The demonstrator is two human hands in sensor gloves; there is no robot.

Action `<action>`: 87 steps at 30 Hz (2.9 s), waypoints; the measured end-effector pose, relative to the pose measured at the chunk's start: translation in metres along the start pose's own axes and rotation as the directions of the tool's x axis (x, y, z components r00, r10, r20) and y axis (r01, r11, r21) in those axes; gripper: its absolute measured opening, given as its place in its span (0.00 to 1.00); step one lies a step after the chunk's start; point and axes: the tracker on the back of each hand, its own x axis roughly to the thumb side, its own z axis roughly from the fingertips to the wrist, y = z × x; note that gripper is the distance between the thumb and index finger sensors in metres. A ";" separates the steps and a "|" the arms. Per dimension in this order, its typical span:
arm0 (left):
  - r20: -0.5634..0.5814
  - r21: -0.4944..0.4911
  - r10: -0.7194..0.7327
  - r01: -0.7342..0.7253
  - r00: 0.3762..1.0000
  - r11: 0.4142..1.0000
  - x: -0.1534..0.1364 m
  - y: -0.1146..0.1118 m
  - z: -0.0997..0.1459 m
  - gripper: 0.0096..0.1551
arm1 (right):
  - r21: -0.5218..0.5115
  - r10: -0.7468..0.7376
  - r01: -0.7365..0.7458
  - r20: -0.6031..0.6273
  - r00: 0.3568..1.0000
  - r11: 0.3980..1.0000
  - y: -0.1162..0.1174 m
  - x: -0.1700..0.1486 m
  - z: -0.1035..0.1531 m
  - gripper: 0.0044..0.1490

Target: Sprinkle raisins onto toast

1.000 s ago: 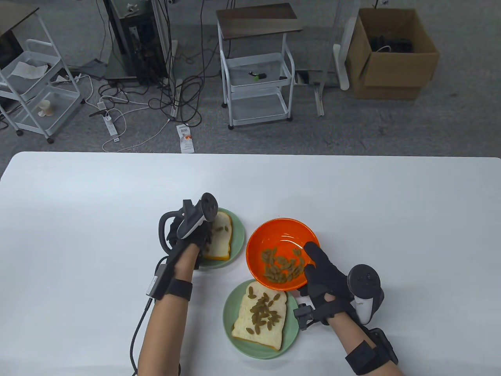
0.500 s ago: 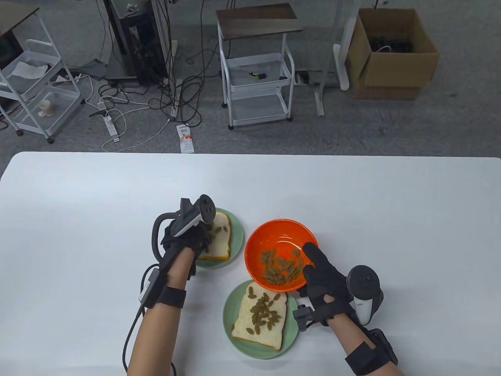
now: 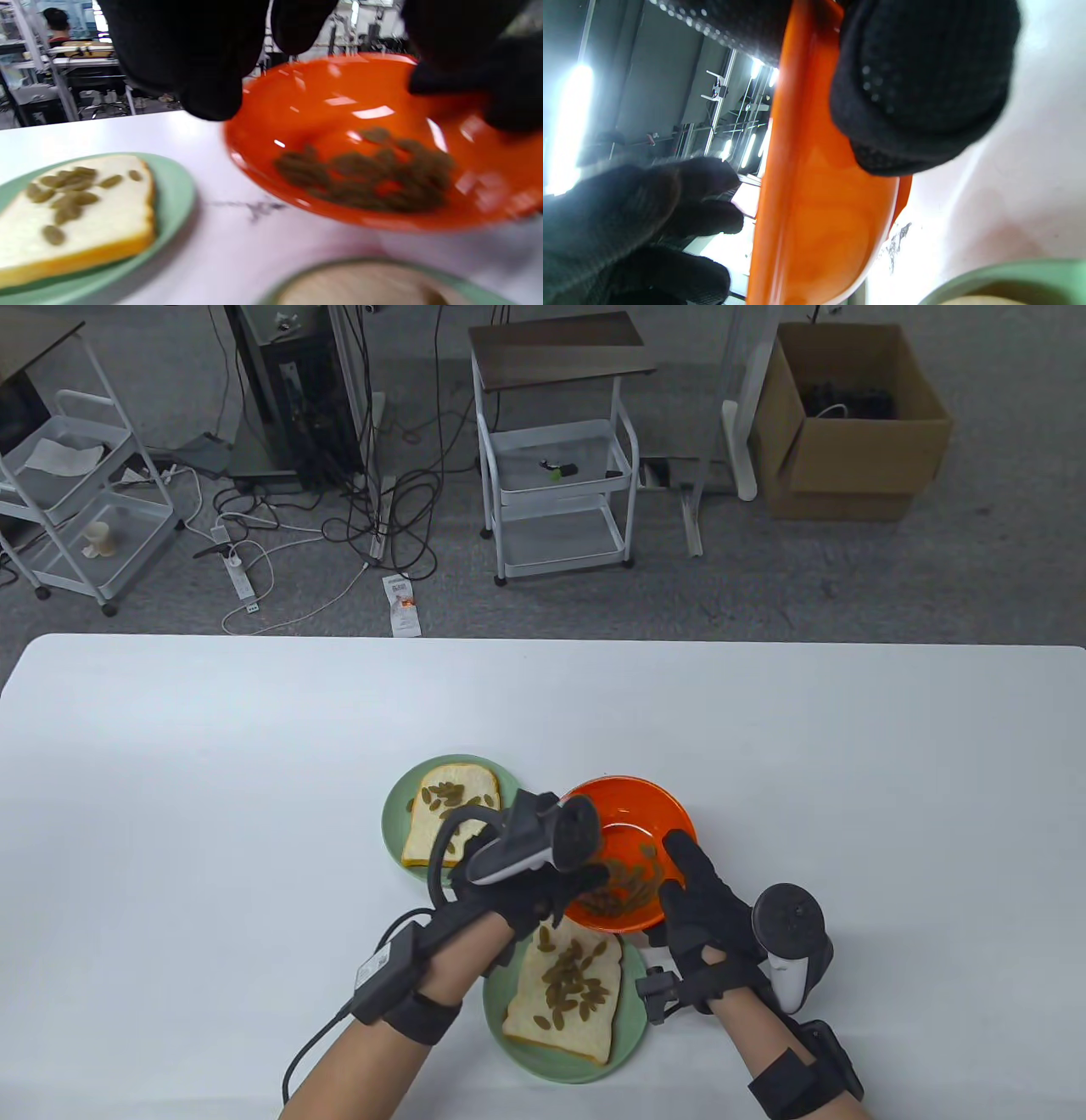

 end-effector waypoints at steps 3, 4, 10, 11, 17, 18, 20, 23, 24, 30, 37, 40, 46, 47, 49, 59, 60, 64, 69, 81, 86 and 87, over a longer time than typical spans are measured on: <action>-0.007 -0.089 -0.098 0.097 0.995 0.991 0.025 -0.016 -0.006 0.57 | 0.007 -0.014 0.014 0.011 1.000 1.000 0.003 0.003 0.004 0.37; -0.010 -0.104 -0.128 0.126 0.992 0.986 0.031 -0.021 -0.008 0.58 | 0.002 0.011 -0.012 0.022 1.000 1.000 0.005 0.005 0.006 0.37; -0.048 -0.064 -0.122 0.119 0.991 0.991 0.039 -0.031 -0.012 0.50 | -0.006 0.004 -0.004 0.057 0.998 1.000 0.010 0.011 0.015 0.36; -0.060 -0.025 -0.110 0.109 0.992 0.994 0.038 -0.030 -0.011 0.49 | -0.019 -0.006 0.007 0.056 0.998 1.000 0.009 0.011 0.015 0.35; 0.011 0.096 -0.061 0.060 0.998 0.994 0.043 -0.028 -0.010 0.31 | -0.028 -0.069 0.069 0.010 0.998 0.997 0.004 0.009 0.012 0.35; 0.032 0.114 -0.051 0.047 0.998 0.992 0.044 -0.030 -0.011 0.29 | -0.025 -0.075 0.075 0.003 0.997 0.997 0.005 0.008 0.012 0.35; 0.023 0.131 -0.061 0.057 0.998 0.990 0.045 -0.032 -0.012 0.27 | -0.018 -0.077 0.077 -0.009 0.997 0.997 0.006 0.007 0.012 0.35; 0.039 0.183 -0.055 0.047 0.998 0.982 0.043 -0.036 -0.014 0.23 | -0.010 -0.058 0.058 -0.009 0.998 0.998 0.008 0.005 0.011 0.35; 0.039 0.177 -0.042 0.034 0.998 0.984 0.042 -0.037 -0.016 0.23 | -0.003 -0.059 0.059 -0.016 0.998 0.998 0.009 0.004 0.011 0.35; 0.058 0.131 0.057 -0.064 0.997 0.989 0.027 -0.040 -0.026 0.23 | 0.039 -0.006 0.007 -0.039 0.999 0.999 0.009 0.002 0.006 0.36; 0.067 0.176 0.248 -0.256 0.967 0.951 -0.002 -0.016 -0.020 0.21 | 0.022 0.004 -0.003 -0.051 0.999 1.000 0.007 -0.004 0.002 0.37; 0.029 0.229 0.284 -0.283 0.958 0.932 -0.025 -0.003 -0.017 0.21 | 0.009 0.000 0.001 -0.063 0.998 1.000 0.005 -0.006 -0.001 0.37; -0.165 0.239 0.368 -0.325 0.915 0.915 -0.102 -0.009 -0.023 0.21 | -0.029 -0.005 0.003 -0.071 0.997 1.000 -0.004 -0.009 -0.006 0.37; -0.201 0.236 0.372 -0.324 0.906 0.916 -0.114 -0.013 -0.026 0.21 | -0.036 -0.006 0.003 -0.069 0.998 0.999 -0.005 -0.009 -0.006 0.37; -0.274 0.218 0.382 -0.330 0.883 0.918 -0.137 -0.026 -0.031 0.21 | -0.044 -0.006 0.003 -0.068 0.998 0.999 -0.007 -0.009 -0.007 0.37; -0.418 0.092 0.294 -0.281 0.860 0.955 -0.175 -0.072 -0.047 0.21 | -0.060 -0.013 0.010 -0.060 0.998 0.998 -0.011 -0.008 -0.009 0.37; -0.423 0.093 0.282 -0.269 0.861 0.959 -0.174 -0.072 -0.047 0.21 | -0.060 -0.016 0.012 -0.059 0.998 0.998 -0.012 -0.008 -0.009 0.37; -0.474 0.088 0.187 -0.165 0.860 0.982 -0.169 -0.071 -0.048 0.22 | -0.059 -0.019 0.015 -0.055 0.998 0.998 -0.012 -0.008 -0.009 0.37; -0.513 0.116 0.134 -0.086 0.848 0.990 -0.169 -0.073 -0.046 0.26 | -0.058 -0.019 0.016 -0.054 0.998 0.998 -0.012 -0.008 -0.009 0.36; -0.328 0.319 0.259 -0.151 0.909 0.935 -0.170 -0.073 -0.046 0.21 | -0.046 -0.022 0.019 -0.048 0.999 0.999 -0.011 -0.008 -0.008 0.36; -0.315 0.249 0.204 -0.127 0.927 0.960 -0.167 -0.079 -0.049 0.24 | -0.041 -0.017 0.016 -0.046 0.999 0.999 -0.010 -0.008 -0.008 0.36; -0.314 0.243 0.194 -0.119 0.929 0.963 -0.166 -0.079 -0.050 0.26 | -0.039 -0.018 0.016 -0.046 0.999 0.999 -0.010 -0.008 -0.008 0.36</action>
